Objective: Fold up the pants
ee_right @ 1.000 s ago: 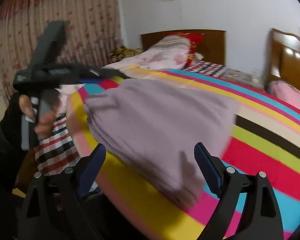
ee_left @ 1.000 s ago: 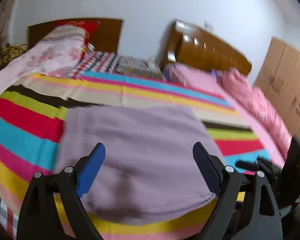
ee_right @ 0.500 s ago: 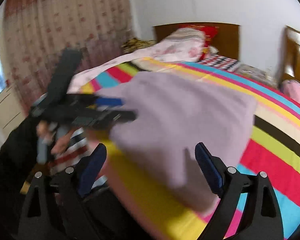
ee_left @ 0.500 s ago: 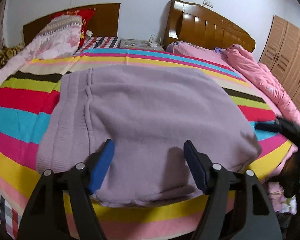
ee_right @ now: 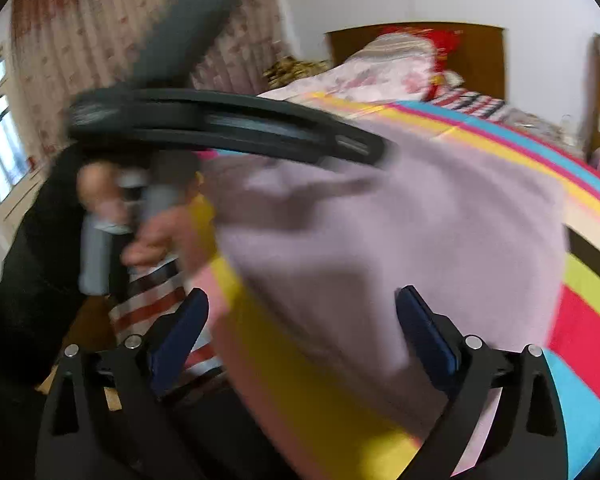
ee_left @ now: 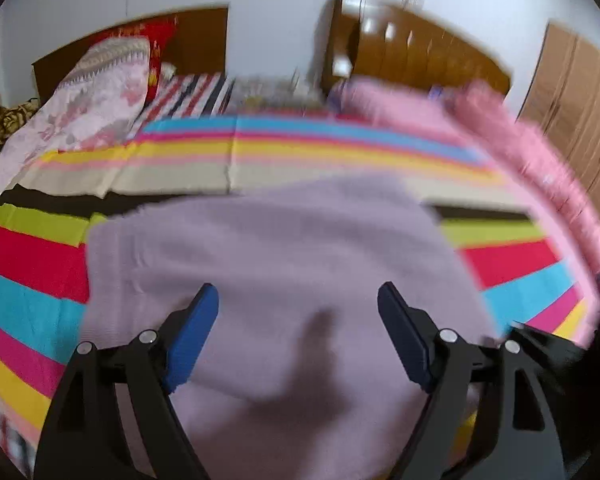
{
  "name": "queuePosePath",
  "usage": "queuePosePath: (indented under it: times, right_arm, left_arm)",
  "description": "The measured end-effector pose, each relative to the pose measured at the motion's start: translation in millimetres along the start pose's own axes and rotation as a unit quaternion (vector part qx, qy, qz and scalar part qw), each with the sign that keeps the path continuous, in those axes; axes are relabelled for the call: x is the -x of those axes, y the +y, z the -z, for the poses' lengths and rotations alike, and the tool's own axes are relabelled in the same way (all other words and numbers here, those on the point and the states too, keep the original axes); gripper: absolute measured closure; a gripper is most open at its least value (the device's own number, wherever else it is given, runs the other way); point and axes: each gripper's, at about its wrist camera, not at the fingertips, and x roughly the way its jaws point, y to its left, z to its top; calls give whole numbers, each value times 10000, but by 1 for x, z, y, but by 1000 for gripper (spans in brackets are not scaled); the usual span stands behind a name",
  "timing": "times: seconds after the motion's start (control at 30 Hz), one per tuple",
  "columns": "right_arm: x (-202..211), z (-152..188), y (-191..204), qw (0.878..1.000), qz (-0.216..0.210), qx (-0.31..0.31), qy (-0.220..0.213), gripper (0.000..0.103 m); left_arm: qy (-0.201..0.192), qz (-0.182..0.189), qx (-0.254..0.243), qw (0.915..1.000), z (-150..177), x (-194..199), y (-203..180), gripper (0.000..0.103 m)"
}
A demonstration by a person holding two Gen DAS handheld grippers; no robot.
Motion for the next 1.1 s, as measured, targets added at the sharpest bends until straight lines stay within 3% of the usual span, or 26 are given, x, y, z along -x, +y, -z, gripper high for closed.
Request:
queuePosePath:
  times: [0.07, 0.17, 0.3, 0.37, 0.5, 0.63, 0.67, 0.73, 0.77, 0.87, 0.97, 1.0, 1.07, 1.1]
  right_arm:
    - [5, 6, 18, 9987, -289, 409, 53, 10]
    - [25, 3, 17, 9971, -327, 692, -51, 13]
    - [57, -33, -59, 9979, 286, -27, -587, 10]
    - [61, -51, -106, 9954, 297, -617, -667, 10]
    - [40, -90, -169, 9791, 1740, -955, -431, 10]
    - [-4, -103, -177, 9829, 1758, -525, 153, 10]
    - [-14, -98, -176, 9787, 1993, -334, 350, 11]
    - [-44, -90, -200, 9515, 2933, -113, 919, 12]
    - [-47, -89, -211, 9458, 3108, -223, 918, 12]
    - [-30, -88, -235, 9540, 2744, -1096, 506, 16]
    - [-5, -91, -212, 9709, 2189, -973, 65, 15]
    - [-2, -91, -206, 9755, 1990, -934, 31, 11]
    - [-3, -78, -182, 9887, 1353, -575, 279, 9]
    - [-7, -72, -175, 9892, 1350, -377, 434, 10]
  left_arm:
    - [165, -237, -156, 9995, 10, -8, -3, 21]
    - [96, -292, -321, 9990, 38, -2, 1, 21]
    - [-215, -172, -389, 9989, 59, 4, 9, 21]
    - [-263, -174, -386, 9988, 61, 4, 7, 21]
    - [-457, -146, -370, 9982, 68, 6, 8, 21]
    - [-557, -64, -366, 9978, 74, 7, 10, 21]
    - [-552, -54, -374, 9978, 74, 7, 10, 21]
    - [-560, -27, -410, 9976, 74, 8, 10, 21]
    - [-575, 4, -431, 9974, 75, 8, 11, 21]
    - [-623, 102, -470, 9969, 76, 8, 15, 21]
    - [-630, 194, -514, 9965, 76, 9, 17, 21]
    - [-631, 213, -526, 9964, 76, 9, 18, 21]
    - [-641, 259, -549, 9961, 75, 8, 19, 21]
    - [-645, 279, -558, 9960, 75, 8, 19, 21]
